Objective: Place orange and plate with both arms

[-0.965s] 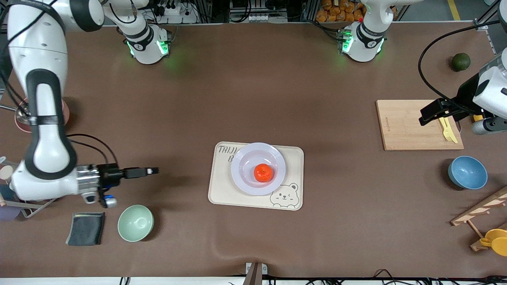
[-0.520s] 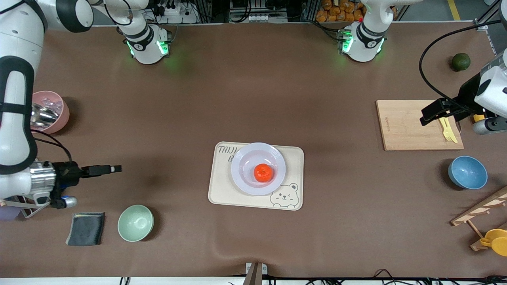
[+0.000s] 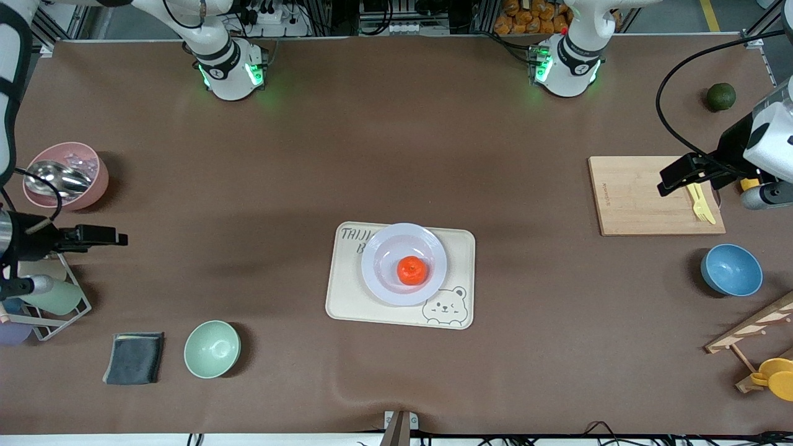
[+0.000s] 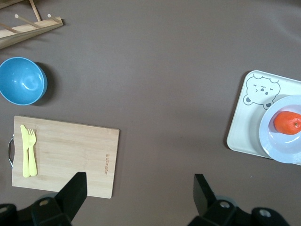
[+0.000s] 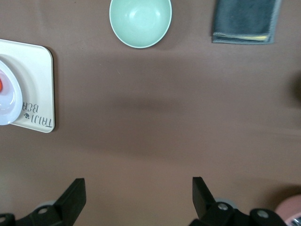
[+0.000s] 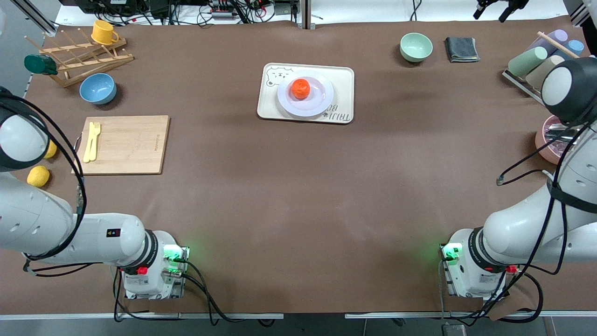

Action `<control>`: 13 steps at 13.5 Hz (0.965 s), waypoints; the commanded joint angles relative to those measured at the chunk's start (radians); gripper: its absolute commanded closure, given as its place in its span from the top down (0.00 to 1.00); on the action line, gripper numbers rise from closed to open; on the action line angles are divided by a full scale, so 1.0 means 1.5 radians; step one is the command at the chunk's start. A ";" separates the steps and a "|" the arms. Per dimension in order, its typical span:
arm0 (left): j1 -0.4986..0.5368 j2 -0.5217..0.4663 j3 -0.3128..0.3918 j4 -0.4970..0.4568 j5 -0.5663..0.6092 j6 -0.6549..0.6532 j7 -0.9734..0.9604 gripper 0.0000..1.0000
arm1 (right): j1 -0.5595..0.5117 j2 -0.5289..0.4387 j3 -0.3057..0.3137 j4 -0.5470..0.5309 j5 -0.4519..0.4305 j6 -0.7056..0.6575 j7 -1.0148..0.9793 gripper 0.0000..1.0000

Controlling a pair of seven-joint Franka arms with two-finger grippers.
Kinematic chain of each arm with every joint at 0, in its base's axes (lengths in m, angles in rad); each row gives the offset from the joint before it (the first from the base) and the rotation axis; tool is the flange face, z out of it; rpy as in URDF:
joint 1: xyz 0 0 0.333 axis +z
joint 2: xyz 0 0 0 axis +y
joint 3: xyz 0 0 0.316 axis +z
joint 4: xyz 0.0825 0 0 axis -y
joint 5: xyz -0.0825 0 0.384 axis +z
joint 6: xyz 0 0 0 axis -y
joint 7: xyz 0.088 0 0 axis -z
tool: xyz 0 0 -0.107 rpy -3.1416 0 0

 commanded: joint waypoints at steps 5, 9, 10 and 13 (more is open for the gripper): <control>0.004 -0.012 0.001 0.000 -0.011 -0.004 0.010 1.00 | 0.002 -0.261 0.004 -0.315 -0.108 0.123 -0.001 1.00; 0.002 -0.018 -0.001 -0.005 -0.011 -0.007 0.009 1.00 | -0.003 -0.350 0.003 -0.415 -0.117 0.178 0.001 1.00; -0.007 -0.030 0.006 -0.011 -0.014 -0.014 0.009 1.00 | -0.004 -0.358 0.002 -0.414 -0.118 0.181 0.002 1.00; -0.035 -0.063 0.021 -0.049 -0.014 -0.014 0.007 1.00 | -0.018 -0.366 0.001 -0.400 -0.117 0.184 0.002 1.00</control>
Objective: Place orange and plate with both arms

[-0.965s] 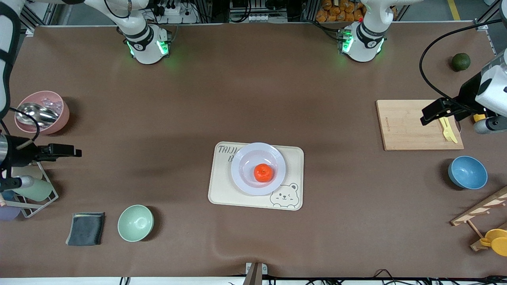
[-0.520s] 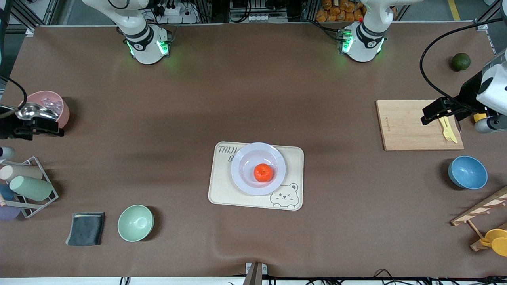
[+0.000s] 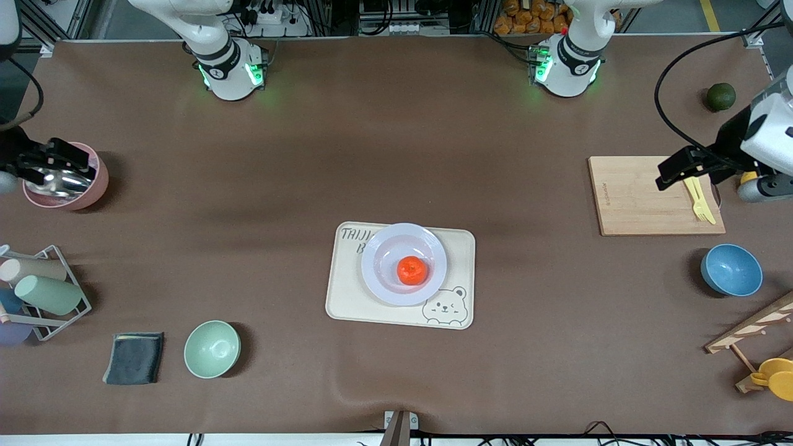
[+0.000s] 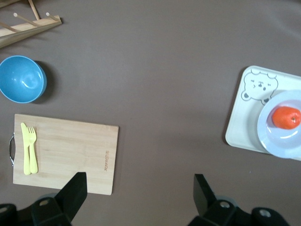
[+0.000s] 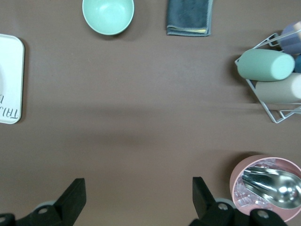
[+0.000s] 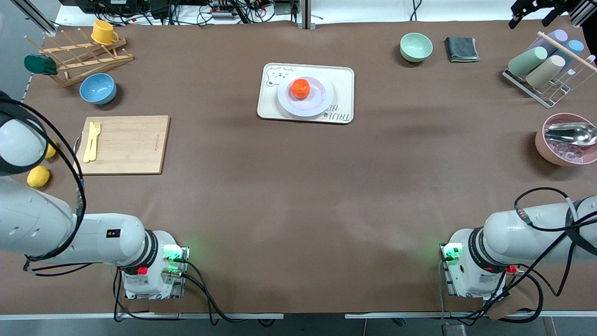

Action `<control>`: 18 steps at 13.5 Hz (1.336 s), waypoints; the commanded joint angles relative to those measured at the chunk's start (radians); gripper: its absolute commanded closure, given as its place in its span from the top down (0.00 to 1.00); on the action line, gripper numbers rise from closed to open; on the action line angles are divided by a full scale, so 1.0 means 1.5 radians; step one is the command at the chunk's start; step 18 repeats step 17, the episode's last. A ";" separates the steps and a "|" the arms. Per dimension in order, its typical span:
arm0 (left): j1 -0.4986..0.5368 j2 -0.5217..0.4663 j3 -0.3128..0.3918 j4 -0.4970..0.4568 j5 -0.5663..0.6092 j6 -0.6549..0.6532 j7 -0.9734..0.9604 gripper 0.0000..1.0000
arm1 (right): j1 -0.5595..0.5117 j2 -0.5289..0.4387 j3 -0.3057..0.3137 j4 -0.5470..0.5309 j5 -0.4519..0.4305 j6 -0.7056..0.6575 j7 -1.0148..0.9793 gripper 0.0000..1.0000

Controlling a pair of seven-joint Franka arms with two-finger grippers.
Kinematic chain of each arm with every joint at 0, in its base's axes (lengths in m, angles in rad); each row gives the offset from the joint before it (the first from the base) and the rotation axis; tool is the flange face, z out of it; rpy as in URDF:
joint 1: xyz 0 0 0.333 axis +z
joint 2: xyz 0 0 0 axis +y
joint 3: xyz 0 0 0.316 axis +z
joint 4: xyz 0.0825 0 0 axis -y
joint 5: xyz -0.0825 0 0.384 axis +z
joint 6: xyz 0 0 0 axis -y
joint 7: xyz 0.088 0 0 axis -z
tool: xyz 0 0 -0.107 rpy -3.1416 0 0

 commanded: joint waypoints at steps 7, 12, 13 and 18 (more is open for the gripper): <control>-0.018 -0.049 0.029 -0.040 -0.005 -0.036 0.016 1.00 | -0.011 0.014 0.006 0.051 -0.015 0.032 0.003 1.00; -0.007 -0.053 0.029 -0.033 0.014 -0.048 0.034 1.00 | -0.007 0.015 0.008 0.059 -0.027 0.031 0.003 1.00; -0.007 -0.053 0.027 -0.028 0.036 -0.048 0.038 1.00 | -0.007 0.015 0.008 0.059 -0.028 0.031 0.003 1.00; -0.007 -0.052 0.027 -0.024 0.032 -0.048 0.038 1.00 | -0.008 0.016 0.008 0.059 -0.028 0.030 0.003 1.00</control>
